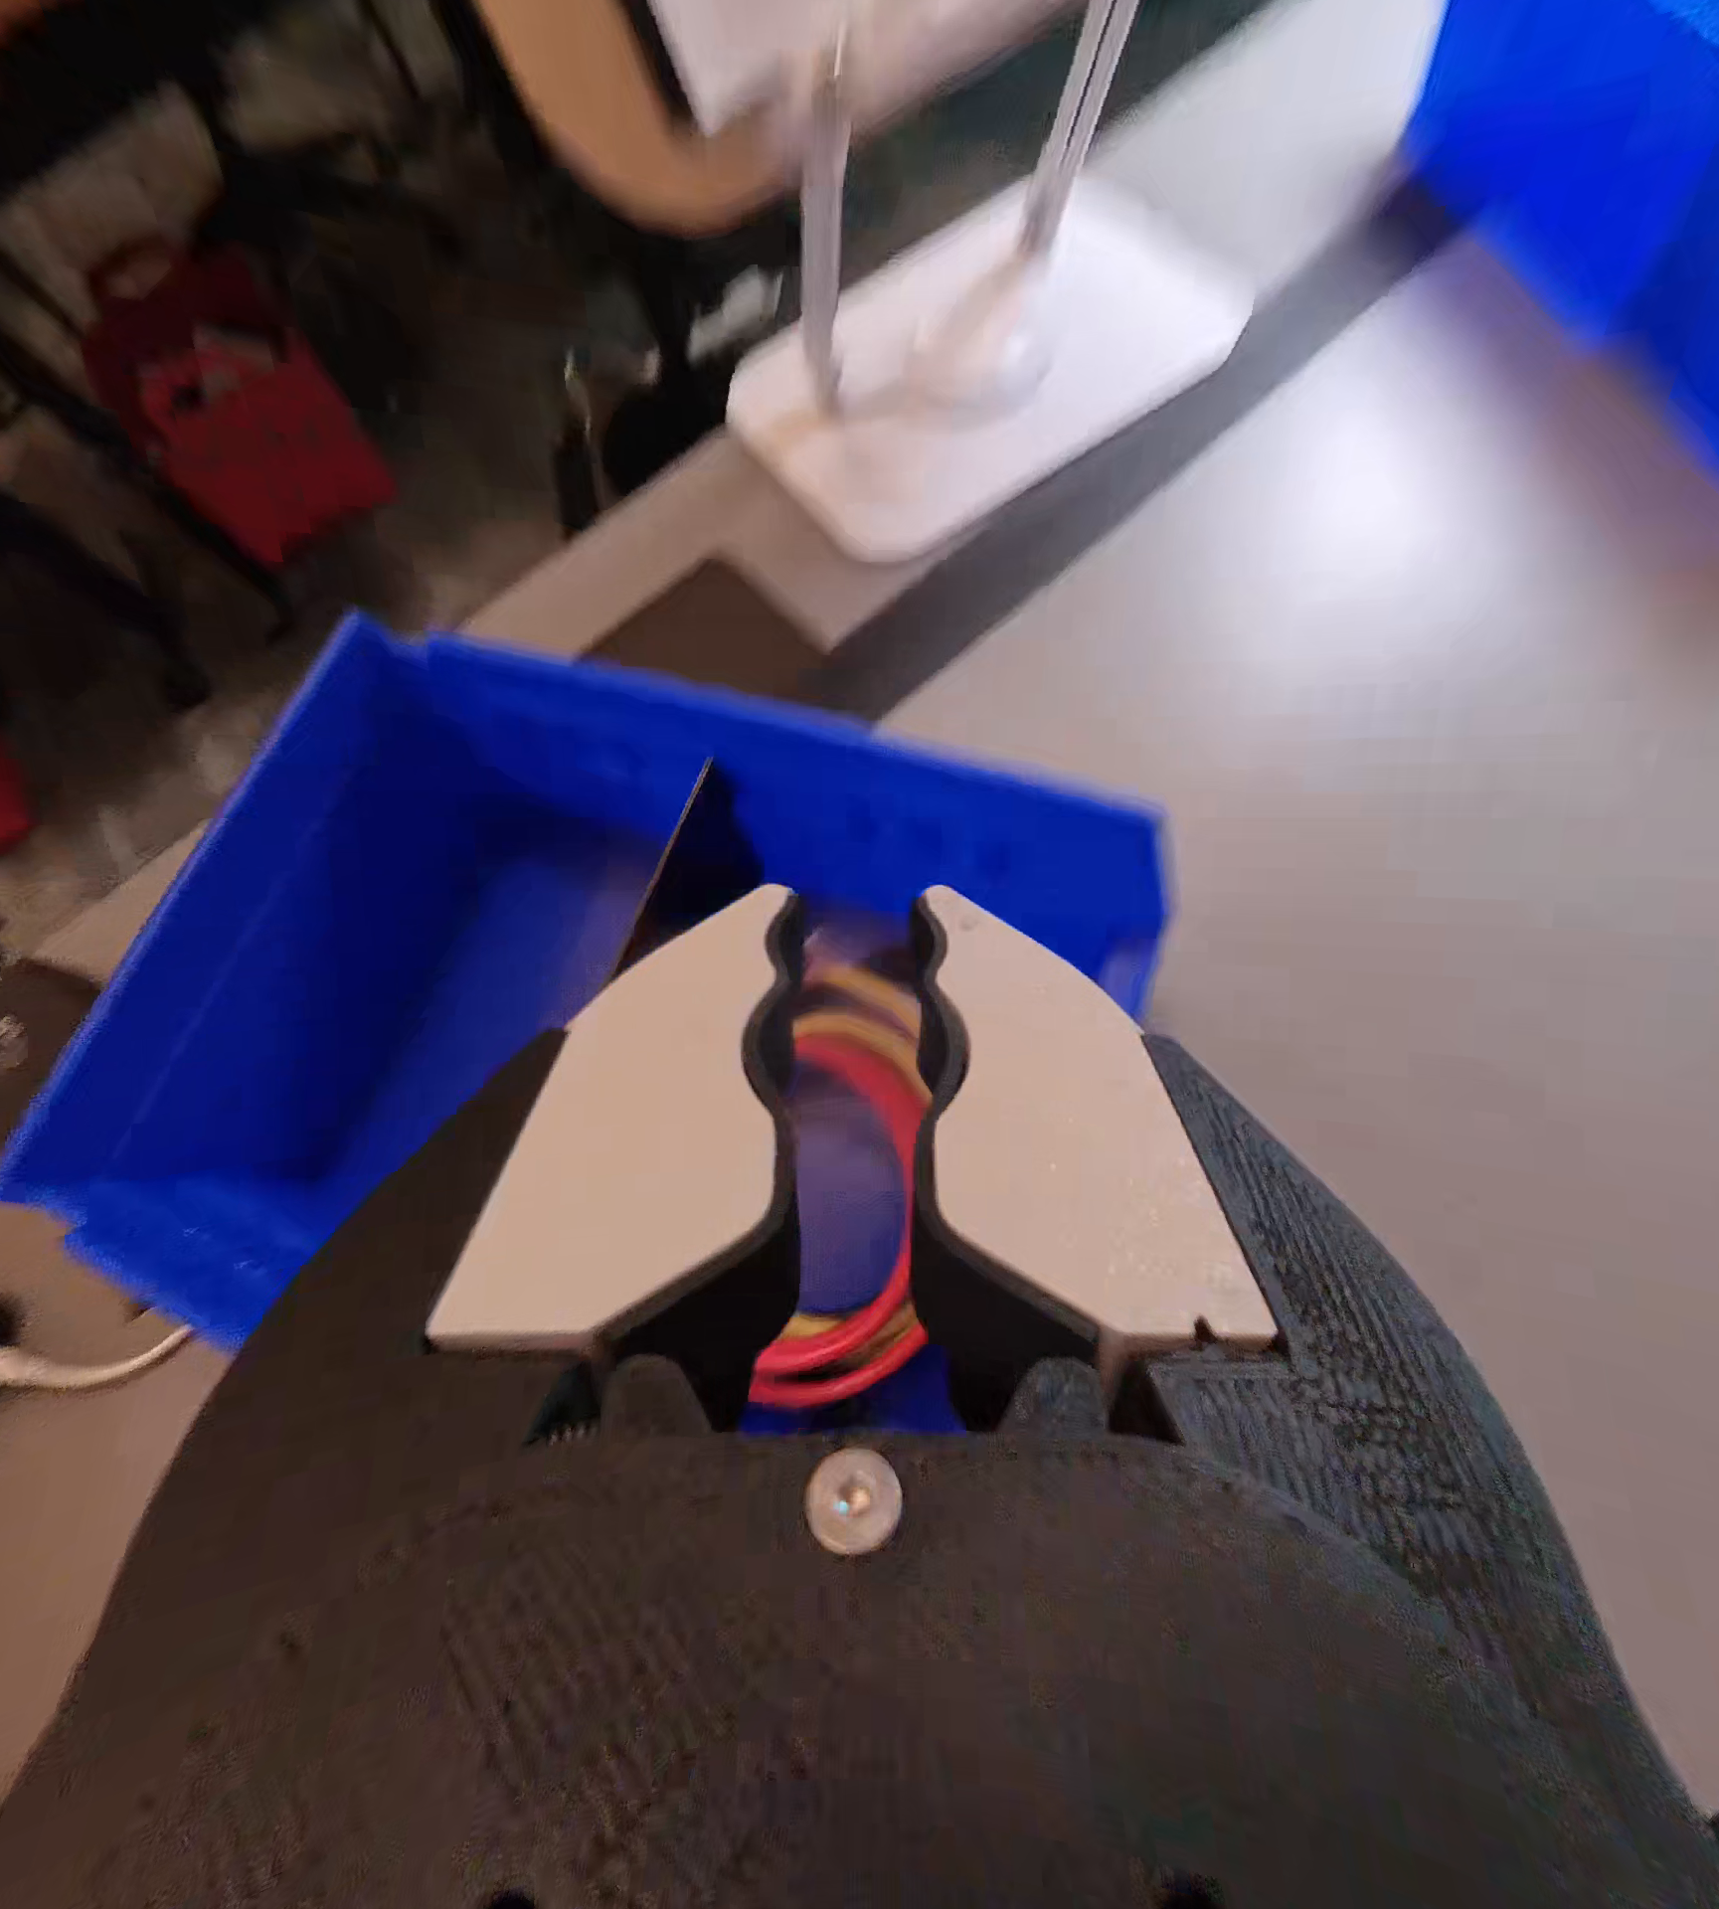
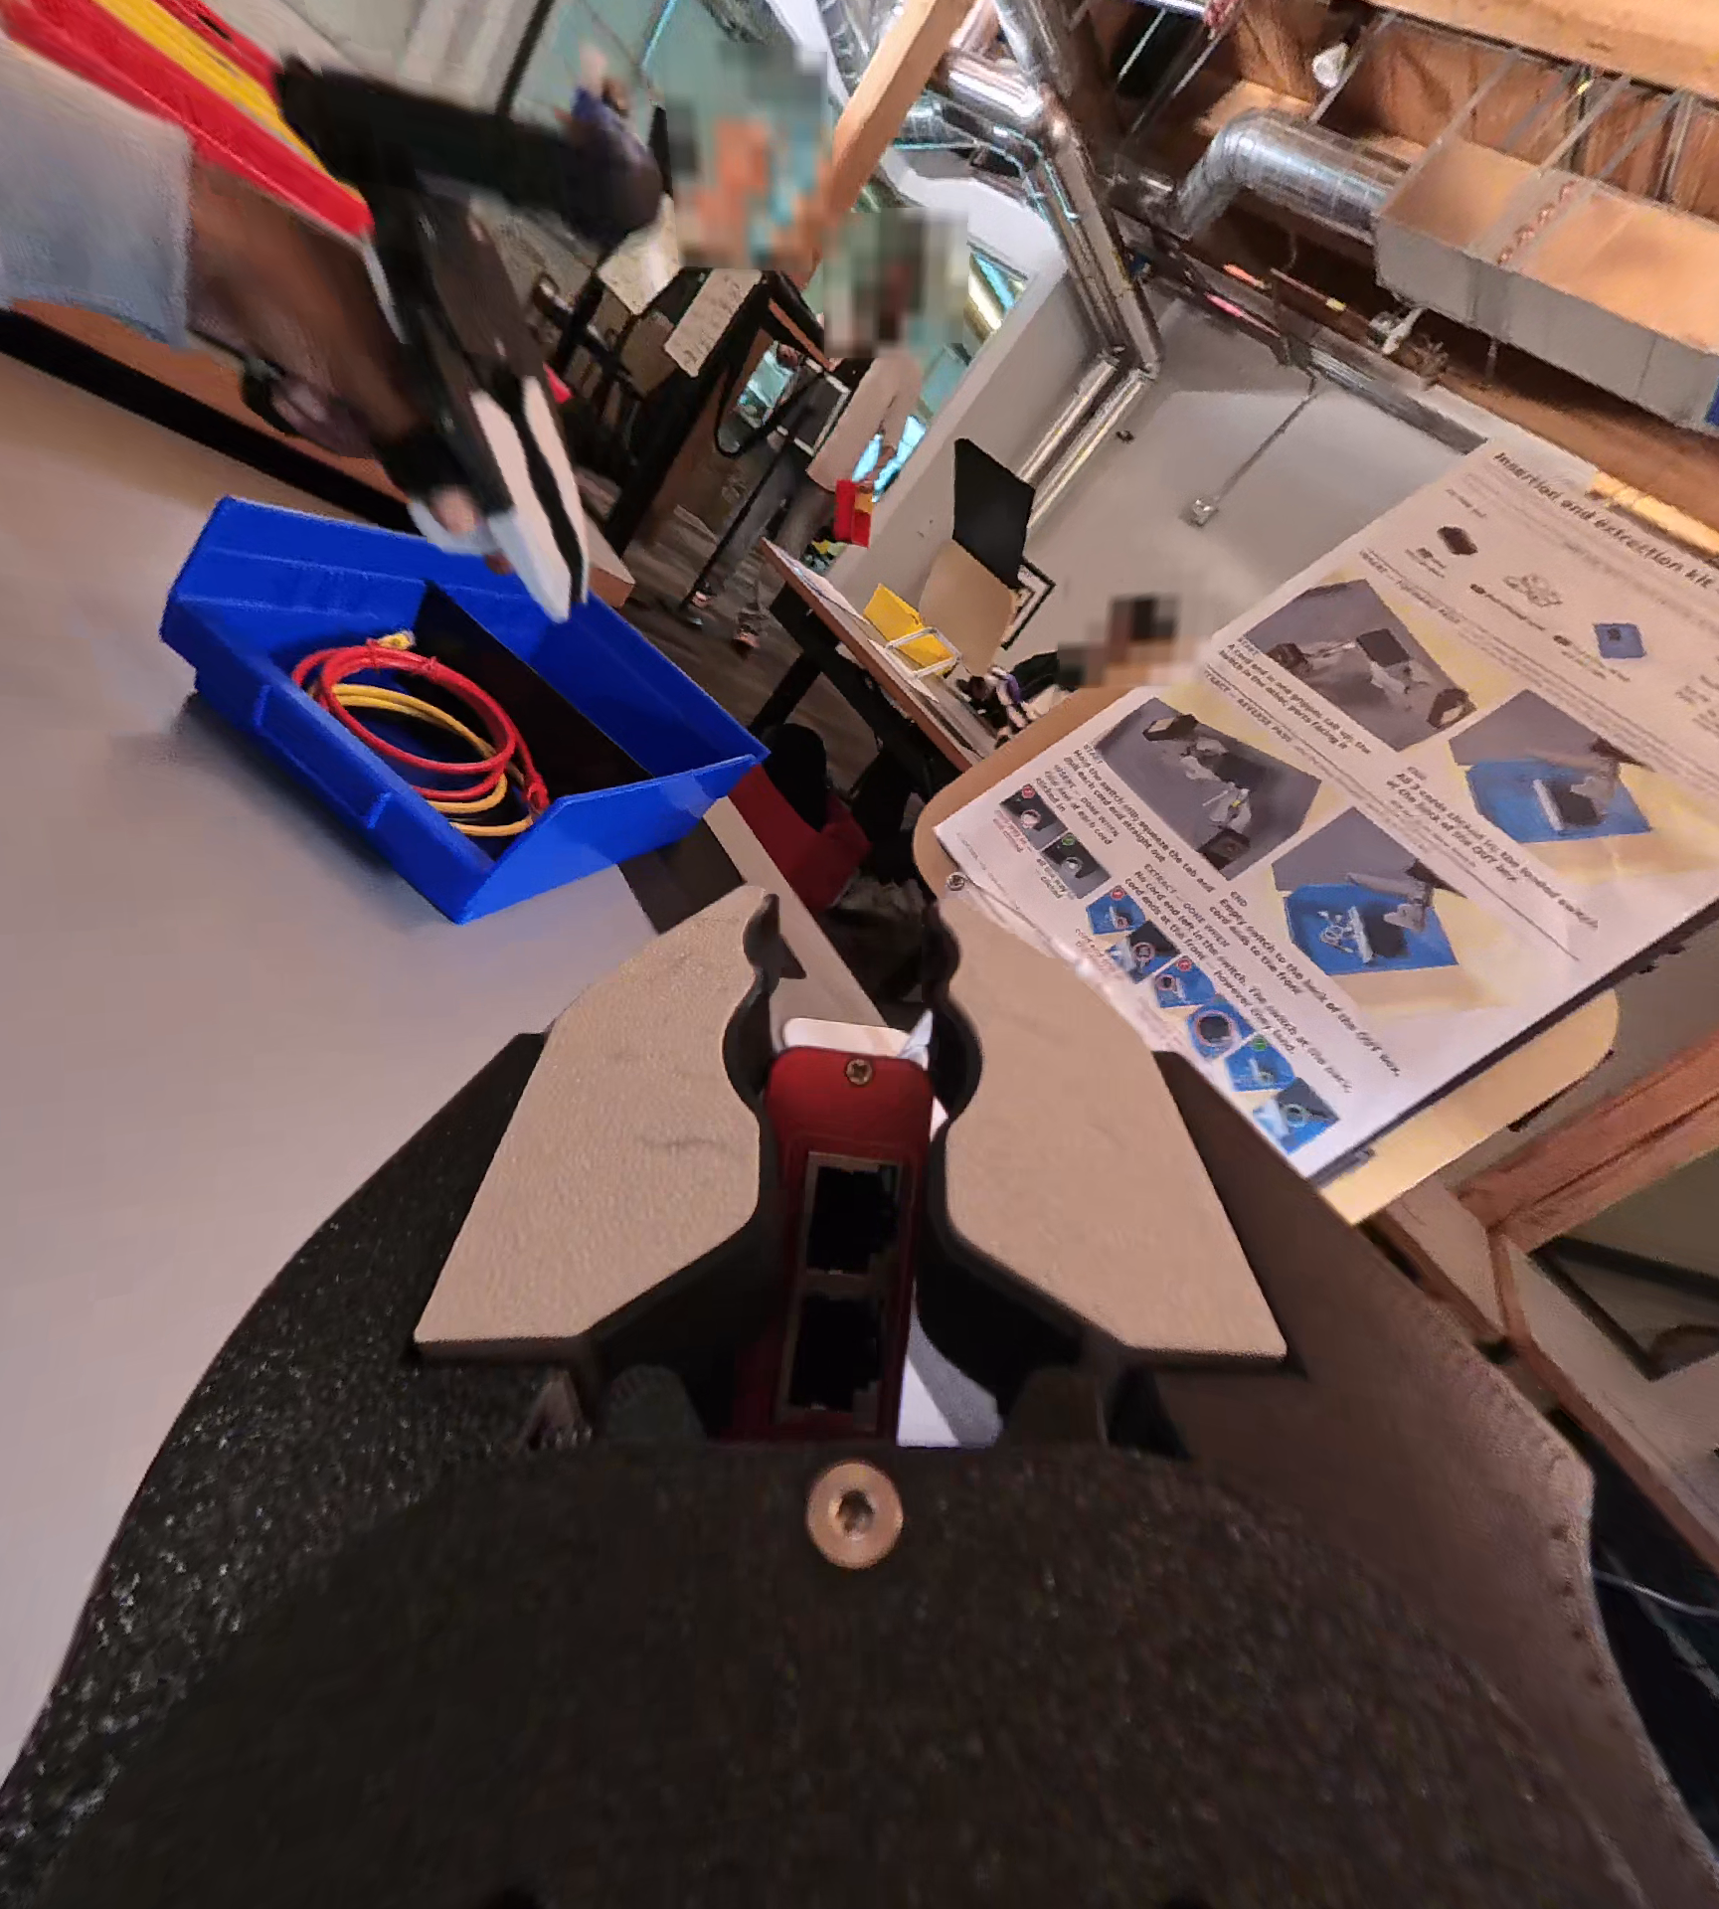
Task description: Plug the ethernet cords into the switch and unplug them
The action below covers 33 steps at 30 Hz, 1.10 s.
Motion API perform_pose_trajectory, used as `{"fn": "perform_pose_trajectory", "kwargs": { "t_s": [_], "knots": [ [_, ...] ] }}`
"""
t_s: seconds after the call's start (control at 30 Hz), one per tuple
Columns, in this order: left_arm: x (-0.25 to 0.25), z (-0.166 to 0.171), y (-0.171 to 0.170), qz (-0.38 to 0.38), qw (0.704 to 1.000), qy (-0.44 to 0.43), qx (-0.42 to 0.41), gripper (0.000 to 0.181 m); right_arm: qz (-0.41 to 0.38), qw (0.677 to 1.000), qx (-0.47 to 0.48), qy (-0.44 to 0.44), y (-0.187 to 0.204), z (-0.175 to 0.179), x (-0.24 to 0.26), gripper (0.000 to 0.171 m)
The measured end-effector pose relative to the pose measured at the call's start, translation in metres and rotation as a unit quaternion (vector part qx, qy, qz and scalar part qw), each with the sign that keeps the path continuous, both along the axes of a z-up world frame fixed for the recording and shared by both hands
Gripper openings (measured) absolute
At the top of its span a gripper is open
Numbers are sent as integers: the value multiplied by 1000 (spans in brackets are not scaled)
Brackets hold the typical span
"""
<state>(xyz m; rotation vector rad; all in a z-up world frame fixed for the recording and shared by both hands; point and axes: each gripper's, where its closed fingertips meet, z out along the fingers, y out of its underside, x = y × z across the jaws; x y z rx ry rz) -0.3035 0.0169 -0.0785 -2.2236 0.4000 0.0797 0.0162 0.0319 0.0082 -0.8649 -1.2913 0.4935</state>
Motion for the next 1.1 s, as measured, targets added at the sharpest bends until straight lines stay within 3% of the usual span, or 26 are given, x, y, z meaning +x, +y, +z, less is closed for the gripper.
{"fn": "perform_pose_trajectory", "kwargs": {
  "t_s": [0.13,0.23,0.37,0.5,0.63,0.7,0.77,0.9,0.97,1.1],
  "knots": [
    [-30,-62,11,-15,984,142,-104,10,8,999,0,-38,-3,-13,-4,26],
    [-14,-78,21,-39,983,132,-123,14,25,999,-6,-46,-8,-18,-7,25],
    [102,-47,24,-193,981,-15,-21,24,79,995,-59,-20,-20,-17,-13,25],
    [234,-7,-2,-341,925,-142,86,45,143,983,-116,16,-38,-10,-18,25],
    [318,11,-19,-425,873,-197,139,60,201,966,-154,55,-59,5,-18,25],
    [337,24,-20,-441,854,-220,167,55,222,959,-163,68,-67,13,-14,25],
    [345,35,-25,-461,837,-231,184,38,218,961,-153,75,-67,18,-11,25],
    [331,48,-35,-468,838,-134,246,29,213,967,-135,27,-64,14,-4,18],
    [319,46,-33,-447,852,-19,270,27,190,976,-100,-16,-60,4,-3,10],
    [307,40,-44,-446,845,115,272,27,149,983,-57,-86,-60,-7,-4,41]
  ]
}}
